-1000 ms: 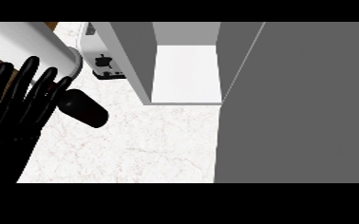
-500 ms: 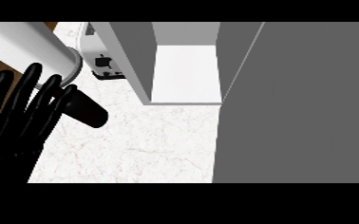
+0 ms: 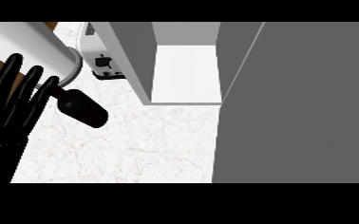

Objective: Pick up the wine, place it into the cabinet and close the cabinet

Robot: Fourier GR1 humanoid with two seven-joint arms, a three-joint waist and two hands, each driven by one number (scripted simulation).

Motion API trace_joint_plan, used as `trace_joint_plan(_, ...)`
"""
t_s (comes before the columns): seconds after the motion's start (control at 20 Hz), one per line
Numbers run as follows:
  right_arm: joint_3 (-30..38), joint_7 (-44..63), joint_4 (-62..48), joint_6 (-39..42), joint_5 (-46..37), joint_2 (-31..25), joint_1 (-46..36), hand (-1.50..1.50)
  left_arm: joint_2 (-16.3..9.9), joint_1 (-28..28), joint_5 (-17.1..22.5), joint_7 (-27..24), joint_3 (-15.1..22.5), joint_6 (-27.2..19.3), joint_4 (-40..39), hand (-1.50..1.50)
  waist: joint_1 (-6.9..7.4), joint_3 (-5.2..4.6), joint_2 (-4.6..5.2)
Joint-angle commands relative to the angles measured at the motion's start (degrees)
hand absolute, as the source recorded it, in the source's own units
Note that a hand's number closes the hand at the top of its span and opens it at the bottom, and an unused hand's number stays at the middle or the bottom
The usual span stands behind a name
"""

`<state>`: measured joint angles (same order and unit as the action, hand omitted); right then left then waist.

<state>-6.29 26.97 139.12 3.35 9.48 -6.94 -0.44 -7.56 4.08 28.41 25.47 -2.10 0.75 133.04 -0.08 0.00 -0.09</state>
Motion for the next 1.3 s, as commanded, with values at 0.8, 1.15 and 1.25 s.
trace_joint_plan(0.8,-1.13,3.12,3.75,-1.05,-0.93,1.74,-2.55,-1.50,-5.14,-0.34,2.14,-8.00,-16.97,6.16,-15.71,-1.50,0.02,0.00,0.06)
trace_joint_plan(1.15,-0.03,4.83,5.52,0.38,1.06,0.97,-1.53,-1.50,-5.31,-1.78,-0.09,-14.47,-18.54,10.67,-25.47,-1.50,0.00,0.01,0.04)
trace_joint_plan(1.25,0.73,6.68,6.35,-1.21,1.38,1.38,-3.20,-1.50,-6.81,3.19,-2.55,-19.09,-19.24,12.19,-35.80,-1.50,-0.41,-0.01,0.13)
